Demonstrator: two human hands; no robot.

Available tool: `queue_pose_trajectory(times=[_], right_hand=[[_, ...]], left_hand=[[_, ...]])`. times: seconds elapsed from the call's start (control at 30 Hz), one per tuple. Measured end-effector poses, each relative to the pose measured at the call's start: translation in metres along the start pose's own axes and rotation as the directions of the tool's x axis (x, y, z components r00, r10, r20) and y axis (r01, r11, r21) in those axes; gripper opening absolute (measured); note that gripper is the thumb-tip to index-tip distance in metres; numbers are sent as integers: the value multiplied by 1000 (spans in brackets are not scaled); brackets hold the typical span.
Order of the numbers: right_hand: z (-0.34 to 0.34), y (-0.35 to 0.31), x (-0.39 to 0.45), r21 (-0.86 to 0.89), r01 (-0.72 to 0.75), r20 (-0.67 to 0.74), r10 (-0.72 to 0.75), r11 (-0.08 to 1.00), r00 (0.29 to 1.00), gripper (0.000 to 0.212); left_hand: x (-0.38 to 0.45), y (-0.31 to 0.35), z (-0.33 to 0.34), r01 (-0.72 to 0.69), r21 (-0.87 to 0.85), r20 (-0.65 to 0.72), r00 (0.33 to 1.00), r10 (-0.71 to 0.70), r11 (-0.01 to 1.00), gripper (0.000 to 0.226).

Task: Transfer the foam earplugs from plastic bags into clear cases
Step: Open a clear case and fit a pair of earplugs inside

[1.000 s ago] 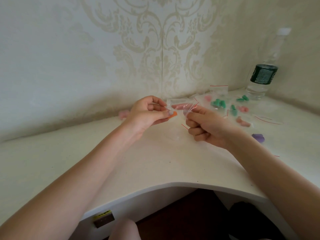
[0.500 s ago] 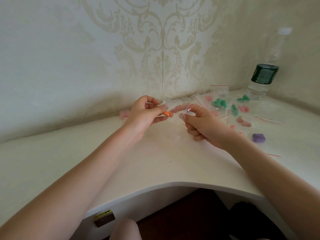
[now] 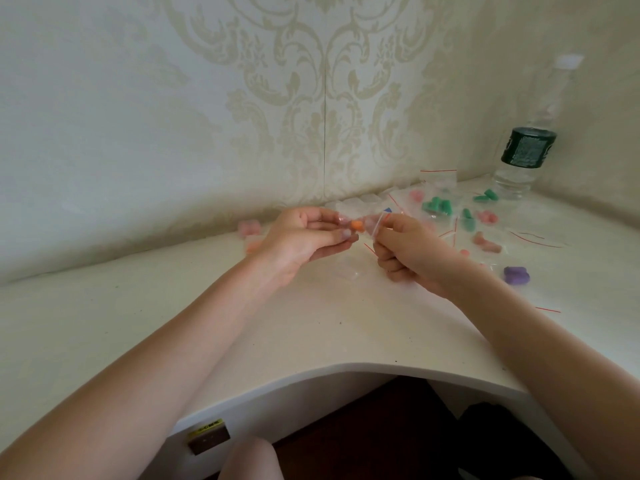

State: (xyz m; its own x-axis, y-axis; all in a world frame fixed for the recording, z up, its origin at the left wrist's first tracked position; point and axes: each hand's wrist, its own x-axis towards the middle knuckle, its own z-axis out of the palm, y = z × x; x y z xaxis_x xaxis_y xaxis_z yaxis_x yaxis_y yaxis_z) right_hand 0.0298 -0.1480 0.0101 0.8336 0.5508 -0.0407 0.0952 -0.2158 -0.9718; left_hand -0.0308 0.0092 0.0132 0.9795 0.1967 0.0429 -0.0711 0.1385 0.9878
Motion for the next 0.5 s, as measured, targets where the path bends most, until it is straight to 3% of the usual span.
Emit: queue_pose_trajectory(times=[0.07, 0.17, 0.33, 0.4, 0.5], right_hand=[[1, -2, -2, -2, 31, -20, -31, 1000, 999, 4], [0, -5, -3, 49, 65, -72, -62, 997, 996, 10], [-6, -9, -2, 224, 77, -111, -53, 971, 992, 8], [-8, -10, -1, 293, 66, -147, -24, 954, 989, 16], [-9, -10, 0, 380, 16, -172, 53, 925, 984, 19]], left_hand=[[1, 0, 0, -7, 21, -24, 1000, 8, 1000, 16], [2, 2, 0, -24, 61, -98, 995, 30, 998, 13], [12, 6, -14, -71, 83, -368, 925, 97, 994, 16], [16, 4, -28, -87, 200, -424, 890, 166, 976, 18], [17, 1, -37, -50, 448, -372, 898, 237, 893, 20]])
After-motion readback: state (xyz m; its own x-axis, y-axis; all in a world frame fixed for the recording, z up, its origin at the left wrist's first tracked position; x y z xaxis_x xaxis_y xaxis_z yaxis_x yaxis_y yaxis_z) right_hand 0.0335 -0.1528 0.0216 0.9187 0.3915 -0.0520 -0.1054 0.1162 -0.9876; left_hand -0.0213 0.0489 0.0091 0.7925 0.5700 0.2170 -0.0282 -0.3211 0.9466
